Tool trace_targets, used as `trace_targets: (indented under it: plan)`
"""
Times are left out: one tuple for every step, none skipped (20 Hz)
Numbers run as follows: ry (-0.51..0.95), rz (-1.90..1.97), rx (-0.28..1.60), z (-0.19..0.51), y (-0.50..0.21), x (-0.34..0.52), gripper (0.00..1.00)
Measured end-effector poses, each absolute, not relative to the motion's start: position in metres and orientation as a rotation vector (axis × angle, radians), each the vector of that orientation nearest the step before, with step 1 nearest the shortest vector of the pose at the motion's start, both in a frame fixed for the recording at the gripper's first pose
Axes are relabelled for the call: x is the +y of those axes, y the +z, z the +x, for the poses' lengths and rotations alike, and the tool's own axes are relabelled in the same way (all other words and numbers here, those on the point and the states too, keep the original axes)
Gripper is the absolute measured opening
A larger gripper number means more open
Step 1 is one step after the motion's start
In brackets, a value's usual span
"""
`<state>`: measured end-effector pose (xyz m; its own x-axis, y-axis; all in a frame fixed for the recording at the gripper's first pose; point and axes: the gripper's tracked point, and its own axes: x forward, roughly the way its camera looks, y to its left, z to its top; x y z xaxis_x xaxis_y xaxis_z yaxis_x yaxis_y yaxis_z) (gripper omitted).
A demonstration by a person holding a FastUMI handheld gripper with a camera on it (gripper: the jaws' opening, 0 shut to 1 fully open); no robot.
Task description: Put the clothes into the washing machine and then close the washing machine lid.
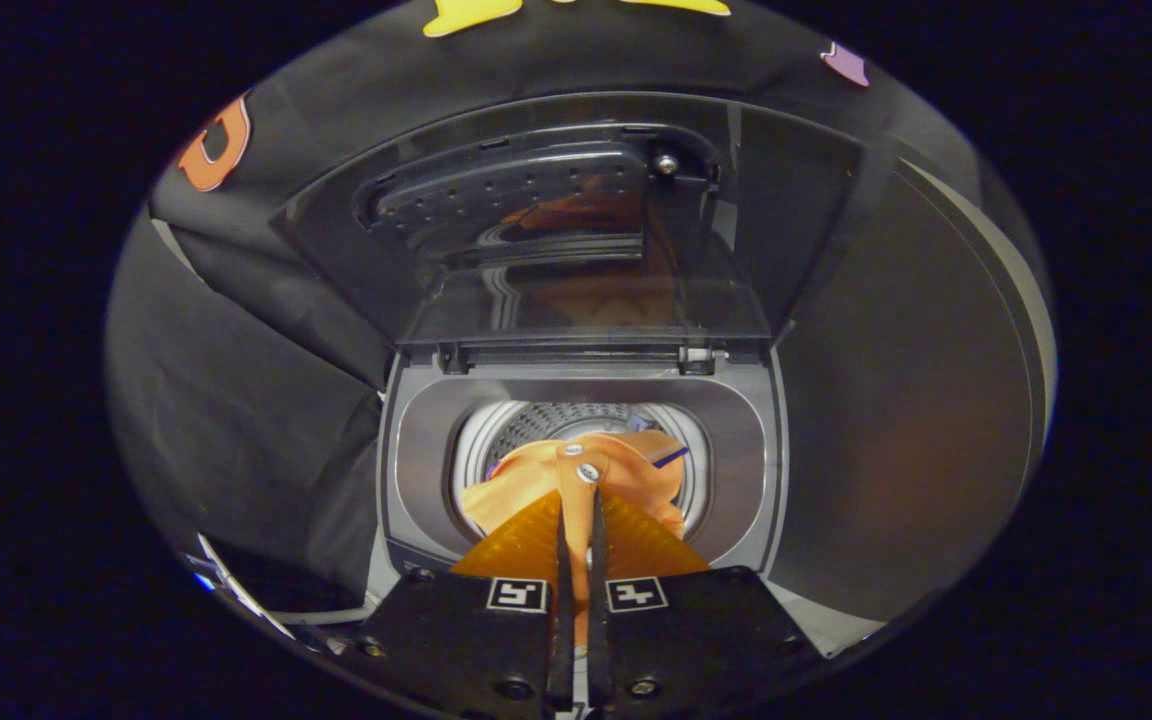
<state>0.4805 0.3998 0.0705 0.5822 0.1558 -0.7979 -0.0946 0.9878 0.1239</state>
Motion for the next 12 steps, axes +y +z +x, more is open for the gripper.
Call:
trace_targets:
  plan:
    - [0.138,0.075,0.936,0.479,0.071,0.398,0.1]
    - [0.138,0.077,0.932,0.48,0.068,0.397,0.11]
    - [0.14,0.08,0.937,0.478,0.07,0.397,0.13]
    - [0.144,0.084,0.936,0.476,0.074,0.398,0.15]
    - [0.154,0.074,0.904,0.48,0.077,0.398,0.25]
    - [0.141,0.049,0.872,0.482,0.08,0.394,0.41]
    - [0.133,0.037,0.845,0.484,0.086,0.393,0.57]
    - [0.131,0.032,0.829,0.482,0.093,0.393,0.72]
    - [0.125,0.025,0.83,0.48,0.094,0.393,0.88]
    - [0.124,0.026,0.833,0.479,0.095,0.393,0.87]
    - [0.129,0.026,0.833,0.478,0.091,0.393,0.84]
    - [0.129,0.026,0.833,0.476,0.092,0.392,0.84]
